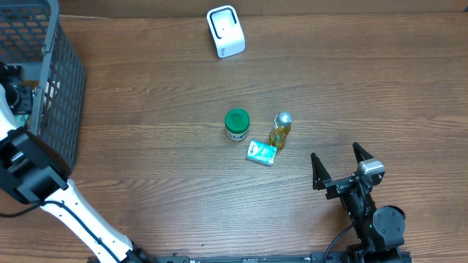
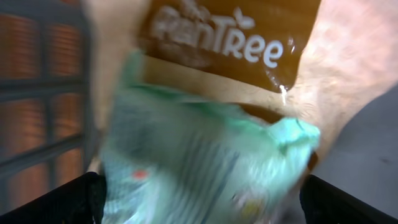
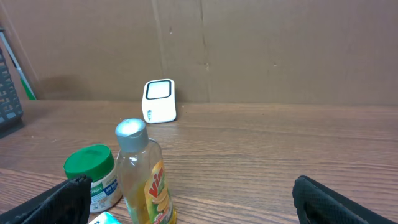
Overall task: Scan the item barcode
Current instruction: 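Return the left gripper to the basket and grasp the PanTree snack bag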
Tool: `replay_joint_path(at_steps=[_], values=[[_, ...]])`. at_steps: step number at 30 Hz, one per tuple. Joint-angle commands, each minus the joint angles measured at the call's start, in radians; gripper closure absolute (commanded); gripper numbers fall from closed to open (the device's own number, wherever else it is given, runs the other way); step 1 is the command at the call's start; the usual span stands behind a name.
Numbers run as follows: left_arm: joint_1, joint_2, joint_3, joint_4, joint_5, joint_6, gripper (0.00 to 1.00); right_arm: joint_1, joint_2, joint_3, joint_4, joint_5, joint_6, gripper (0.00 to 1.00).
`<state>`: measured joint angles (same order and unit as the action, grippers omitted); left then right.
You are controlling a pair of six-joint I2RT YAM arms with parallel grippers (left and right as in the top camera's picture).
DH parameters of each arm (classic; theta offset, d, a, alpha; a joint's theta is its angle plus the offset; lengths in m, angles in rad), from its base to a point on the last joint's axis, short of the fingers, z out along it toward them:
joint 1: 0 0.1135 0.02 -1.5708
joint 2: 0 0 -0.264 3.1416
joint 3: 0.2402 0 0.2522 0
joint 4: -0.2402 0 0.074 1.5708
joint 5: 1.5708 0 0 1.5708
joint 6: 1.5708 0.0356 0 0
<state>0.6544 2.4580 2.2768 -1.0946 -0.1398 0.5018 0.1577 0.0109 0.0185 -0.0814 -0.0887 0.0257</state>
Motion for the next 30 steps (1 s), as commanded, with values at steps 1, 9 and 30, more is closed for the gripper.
replay_joint_path(at_steps=[1,9,30], values=[[0.001,0.051,-0.011,0.0,-0.002,0.019,0.0,-0.003,-0.008,-0.011,0.004,0.009,-0.004,0.0],[-0.001,0.066,-0.011,-0.011,-0.002,-0.008,0.19,-0.003,-0.008,-0.011,0.004,0.009,-0.004,0.0],[-0.001,-0.06,0.163,-0.06,0.111,-0.398,0.84,-0.003,-0.008,-0.01,0.004,0.009,-0.004,0.0]])
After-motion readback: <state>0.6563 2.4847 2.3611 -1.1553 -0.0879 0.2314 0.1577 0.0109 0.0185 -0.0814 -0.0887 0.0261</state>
